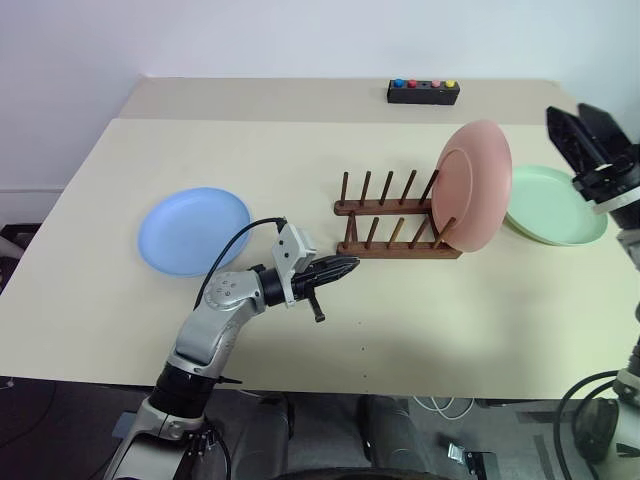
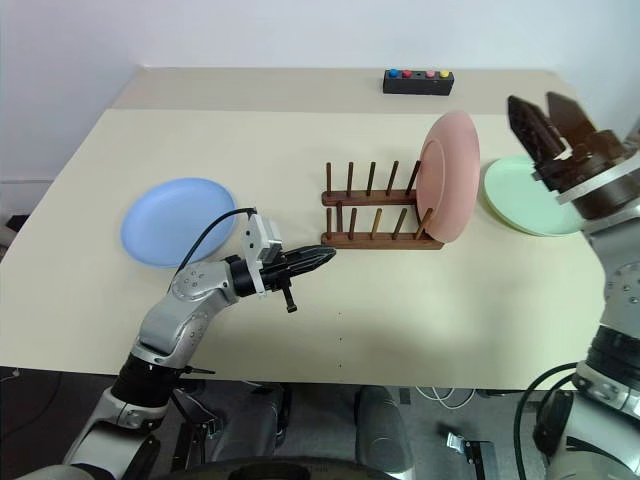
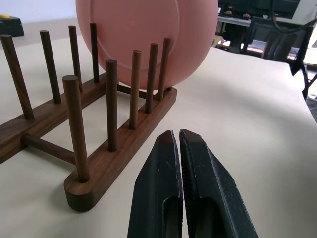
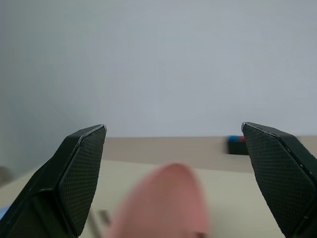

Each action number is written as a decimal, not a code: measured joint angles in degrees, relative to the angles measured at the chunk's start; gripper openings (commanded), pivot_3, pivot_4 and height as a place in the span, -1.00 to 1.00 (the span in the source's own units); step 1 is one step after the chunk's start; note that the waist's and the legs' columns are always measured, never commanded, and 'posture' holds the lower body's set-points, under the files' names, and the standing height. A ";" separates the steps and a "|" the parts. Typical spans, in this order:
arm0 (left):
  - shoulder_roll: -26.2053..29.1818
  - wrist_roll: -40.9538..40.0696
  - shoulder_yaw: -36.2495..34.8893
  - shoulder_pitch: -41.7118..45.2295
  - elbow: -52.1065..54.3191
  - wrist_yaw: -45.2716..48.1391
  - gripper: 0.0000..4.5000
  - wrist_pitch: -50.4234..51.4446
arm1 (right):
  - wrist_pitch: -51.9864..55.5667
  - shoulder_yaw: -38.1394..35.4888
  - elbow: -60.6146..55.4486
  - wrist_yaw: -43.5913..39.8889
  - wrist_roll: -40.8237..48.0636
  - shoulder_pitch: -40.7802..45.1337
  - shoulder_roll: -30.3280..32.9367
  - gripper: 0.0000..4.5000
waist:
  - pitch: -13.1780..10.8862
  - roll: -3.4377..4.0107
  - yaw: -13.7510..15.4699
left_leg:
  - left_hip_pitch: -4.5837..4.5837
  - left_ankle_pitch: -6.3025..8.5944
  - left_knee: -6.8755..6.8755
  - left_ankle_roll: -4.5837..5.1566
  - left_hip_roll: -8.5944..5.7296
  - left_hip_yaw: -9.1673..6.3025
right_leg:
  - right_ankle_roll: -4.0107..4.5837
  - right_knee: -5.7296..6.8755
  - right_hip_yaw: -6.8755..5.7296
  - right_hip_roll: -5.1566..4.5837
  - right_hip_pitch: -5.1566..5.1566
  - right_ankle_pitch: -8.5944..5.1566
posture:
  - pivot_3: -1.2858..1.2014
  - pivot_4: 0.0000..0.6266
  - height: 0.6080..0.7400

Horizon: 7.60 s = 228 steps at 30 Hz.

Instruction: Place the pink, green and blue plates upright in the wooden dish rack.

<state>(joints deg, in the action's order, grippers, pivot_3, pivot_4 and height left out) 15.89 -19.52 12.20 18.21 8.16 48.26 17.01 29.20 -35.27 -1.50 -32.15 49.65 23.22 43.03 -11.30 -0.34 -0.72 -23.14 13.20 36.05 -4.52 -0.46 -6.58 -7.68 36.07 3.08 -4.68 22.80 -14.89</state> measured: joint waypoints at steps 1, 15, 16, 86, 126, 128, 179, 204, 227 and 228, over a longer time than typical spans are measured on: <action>-0.08 -0.02 0.03 0.02 0.09 0.02 -0.95 0.02 | -1.90 -0.04 1.40 0.58 -3.48 -1.39 1.81 0.99 | 0.01 0.02 0.01 | 0.00 0.00 0.00 0.00 0.00 0.01 | 0.00 0.00 0.00 -0.01 0.00 0.00 | 0.03 -0.52 0.91; 0.51 -0.49 -0.03 0.60 0.21 0.68 -0.95 0.04 | -23.19 21.84 21.18 -4.92 -38.39 -8.25 10.22 0.99 | 0.05 0.13 -0.52 | 0.08 0.00 0.01 0.00 0.00 0.09 | -0.01 0.03 0.06 0.00 0.00 0.01 | 0.03 -0.52 0.91; 0.55 -0.50 -0.03 0.59 0.20 0.69 -0.95 0.04 | -24.46 23.00 22.95 -4.96 -39.84 -7.33 10.22 0.99 | 0.04 0.12 -0.46 | 0.07 0.00 0.00 0.00 0.00 0.09 | -0.01 0.02 0.06 0.00 0.00 0.01 | 0.03 -0.52 0.91; 3.55 -2.61 -4.70 -1.72 0.94 -1.88 -0.95 -0.05 | 5.40 19.24 -23.62 11.83 19.23 -4.23 -10.23 -0.98 | -0.02 0.34 -0.15 | -0.03 0.00 0.04 0.02 0.02 -0.06 | 0.00 0.08 -0.02 0.02 0.06 0.02 | 0.03 -0.52 0.91; 5.27 -6.88 -6.51 -3.00 1.69 0.30 -0.95 0.13 | 6.23 18.78 -18.90 12.42 21.79 -3.57 -13.60 0.34 | -0.02 0.34 -0.19 | -0.05 0.00 0.01 0.02 0.02 -0.06 | 0.02 0.06 -0.02 0.02 0.09 0.01 | 0.03 -0.52 0.91; 5.28 -6.88 -6.51 -3.02 1.69 0.29 -0.95 0.13 | 6.03 18.59 -18.90 12.65 20.86 -3.57 -13.61 0.34 | -0.02 0.34 -0.19 | -0.06 0.00 0.01 0.02 0.02 -0.05 | 0.01 0.06 -0.02 0.01 0.10 0.01 | 0.03 -0.52 0.91; 11.46 -4.97 -40.48 5.24 -11.51 -46.34 0.59 32.90 | -1.79 39.78 -22.91 -13.34 -17.43 5.93 -6.10 0.36 | -0.10 -0.03 -0.11 | -0.22 -0.01 0.01 -0.01 0.06 -0.06 | -0.18 0.11 -0.07 0.05 0.35 0.13 | 0.03 -0.52 0.91; -1.04 5.33 -27.26 16.46 -1.44 -47.50 -0.97 0.72 | -20.73 49.19 -11.64 -1.58 -49.17 13.60 -13.62 0.36 | -0.16 -0.40 -0.26 | -0.30 -0.10 -0.10 -0.17 0.05 -0.04 | -0.14 0.10 -0.07 0.03 0.50 0.20 | 0.03 -0.52 0.91; -6.31 8.08 -19.33 19.64 9.12 -48.38 -0.97 5.20 | -35.34 57.09 -2.41 0.76 -69.77 16.00 -17.20 0.36 | -0.16 -0.41 -0.30 | -0.27 -0.11 -0.02 -0.18 0.04 -0.06 | -0.14 0.15 -0.07 0.04 0.45 0.20 | 0.03 -0.52 0.91; -6.32 7.92 -19.31 19.63 9.17 -48.18 -0.97 5.37 | -35.68 57.09 -1.96 1.18 -70.50 16.10 -17.23 0.36 | -0.16 -0.41 -0.31 | -0.27 -0.11 -0.02 -0.18 0.04 -0.06 | -0.14 0.15 -0.07 0.04 0.46 0.20 | 0.03 -0.52 0.91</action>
<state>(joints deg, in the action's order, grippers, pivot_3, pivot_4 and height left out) 9.57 -11.59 -7.11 37.85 17.33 0.08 22.38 -6.48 21.82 -3.47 -30.97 -20.85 39.32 25.80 -11.47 -0.75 -1.03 -23.41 13.09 36.03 -4.70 -0.42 -6.63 -7.82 36.21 3.01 -4.64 23.26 -14.69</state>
